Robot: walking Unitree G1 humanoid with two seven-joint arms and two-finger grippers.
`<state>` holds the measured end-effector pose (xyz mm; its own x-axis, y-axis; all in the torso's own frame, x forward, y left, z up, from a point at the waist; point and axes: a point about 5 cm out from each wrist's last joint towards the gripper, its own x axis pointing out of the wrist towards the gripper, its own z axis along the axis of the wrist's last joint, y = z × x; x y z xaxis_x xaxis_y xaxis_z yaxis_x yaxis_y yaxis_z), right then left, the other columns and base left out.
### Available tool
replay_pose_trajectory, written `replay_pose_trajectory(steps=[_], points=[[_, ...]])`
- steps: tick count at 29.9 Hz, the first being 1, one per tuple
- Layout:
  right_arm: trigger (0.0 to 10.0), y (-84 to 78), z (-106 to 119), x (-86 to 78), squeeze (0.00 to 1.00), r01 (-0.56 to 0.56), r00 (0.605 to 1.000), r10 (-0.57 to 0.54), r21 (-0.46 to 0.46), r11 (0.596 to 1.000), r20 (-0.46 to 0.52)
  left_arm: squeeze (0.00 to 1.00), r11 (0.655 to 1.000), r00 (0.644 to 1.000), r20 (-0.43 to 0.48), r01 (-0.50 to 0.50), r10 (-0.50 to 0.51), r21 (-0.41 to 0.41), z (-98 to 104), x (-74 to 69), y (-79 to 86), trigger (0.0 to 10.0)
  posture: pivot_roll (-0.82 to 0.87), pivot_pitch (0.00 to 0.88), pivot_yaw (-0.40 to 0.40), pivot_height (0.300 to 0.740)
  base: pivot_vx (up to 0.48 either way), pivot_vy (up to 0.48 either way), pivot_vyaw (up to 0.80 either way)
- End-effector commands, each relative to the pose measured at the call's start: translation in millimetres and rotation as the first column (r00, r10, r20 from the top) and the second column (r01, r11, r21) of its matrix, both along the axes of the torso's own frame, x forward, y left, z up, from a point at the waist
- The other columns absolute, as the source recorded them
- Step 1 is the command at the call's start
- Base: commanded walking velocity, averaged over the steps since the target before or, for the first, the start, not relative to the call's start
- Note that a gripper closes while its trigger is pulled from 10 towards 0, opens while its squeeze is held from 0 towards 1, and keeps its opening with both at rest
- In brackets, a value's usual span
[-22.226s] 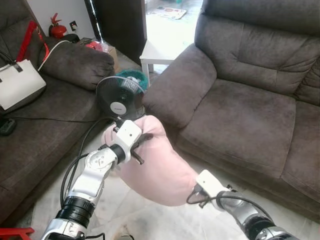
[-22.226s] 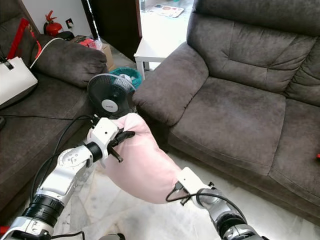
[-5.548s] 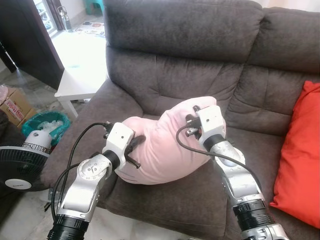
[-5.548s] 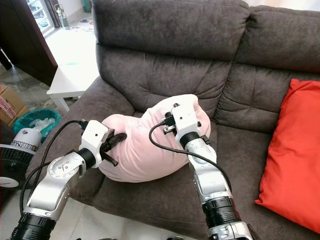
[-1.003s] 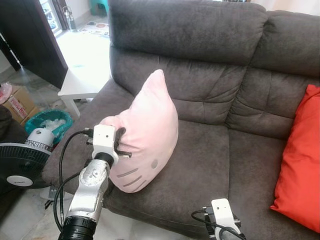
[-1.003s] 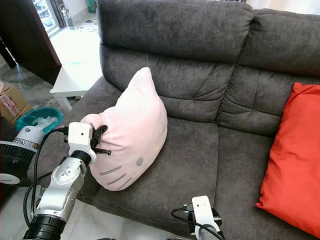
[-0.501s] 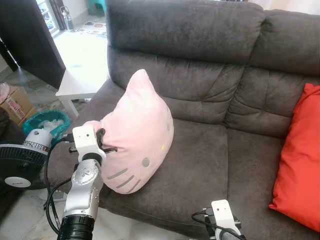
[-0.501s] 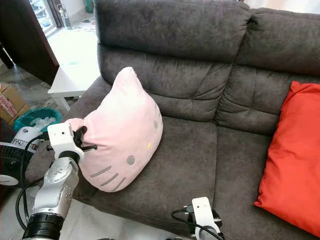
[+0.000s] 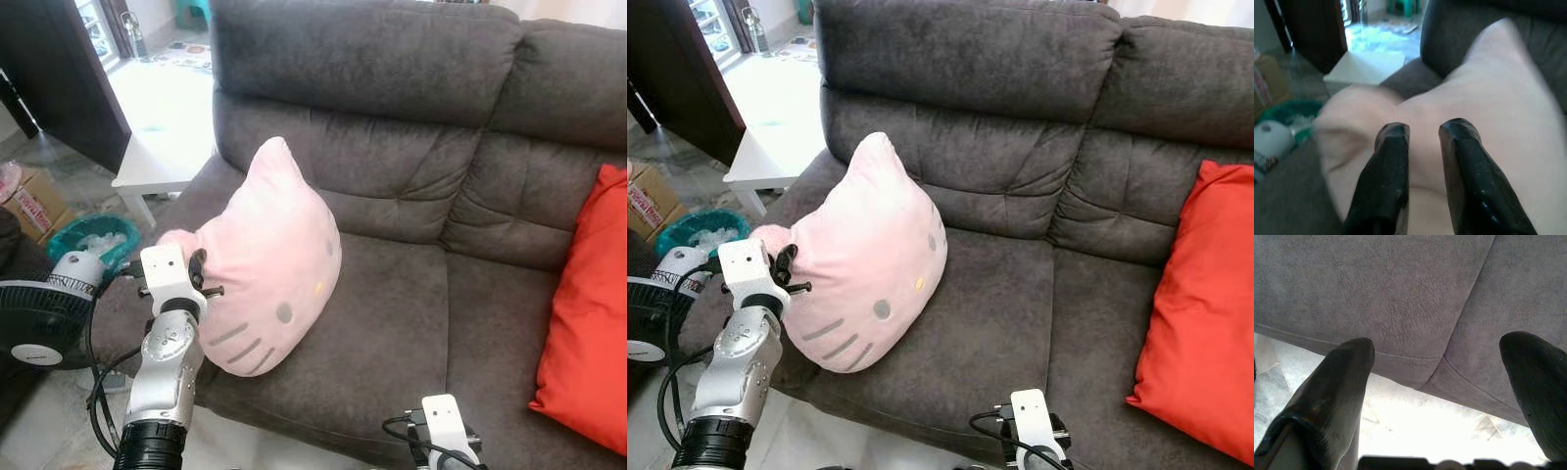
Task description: Move the pillow to the sofa from floor
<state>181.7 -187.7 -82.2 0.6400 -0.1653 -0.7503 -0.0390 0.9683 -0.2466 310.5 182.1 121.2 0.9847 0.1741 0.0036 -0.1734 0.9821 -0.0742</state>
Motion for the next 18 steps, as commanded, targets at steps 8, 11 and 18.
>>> replay_pose_trajectory(steps=[8,11,18], points=[[10.0,-0.5,-2,-3.6,0.0,0.014,1.0,-0.014,0.016,1.0,-0.018,1.0,0.972,0.985,0.081,0.132,-0.15,0.195,20,-7.7,-18.5,10.0,0.13,0.086,-0.016,0.74,0.0,0.0,0.0],[10.0,-0.4,-2,-3.4,0.0,0.014,1.0,-0.014,0.015,1.0,-0.019,1.0,0.946,0.967,0.105,0.2,-0.232,0.253,25,-7.5,-29.7,10.0,0.13,0.084,-0.016,0.74,0.0,0.0,0.0],[10.0,-0.8,-3,-5.0,0.0,0.041,0.999,-0.04,0.028,0.999,-0.02,1.0,0.795,0.88,0.03,0.412,-0.474,0.446,17,-9.9,-51.2,10.0,0.12,0.085,-0.014,0.74,0.0,0.0,0.0]])
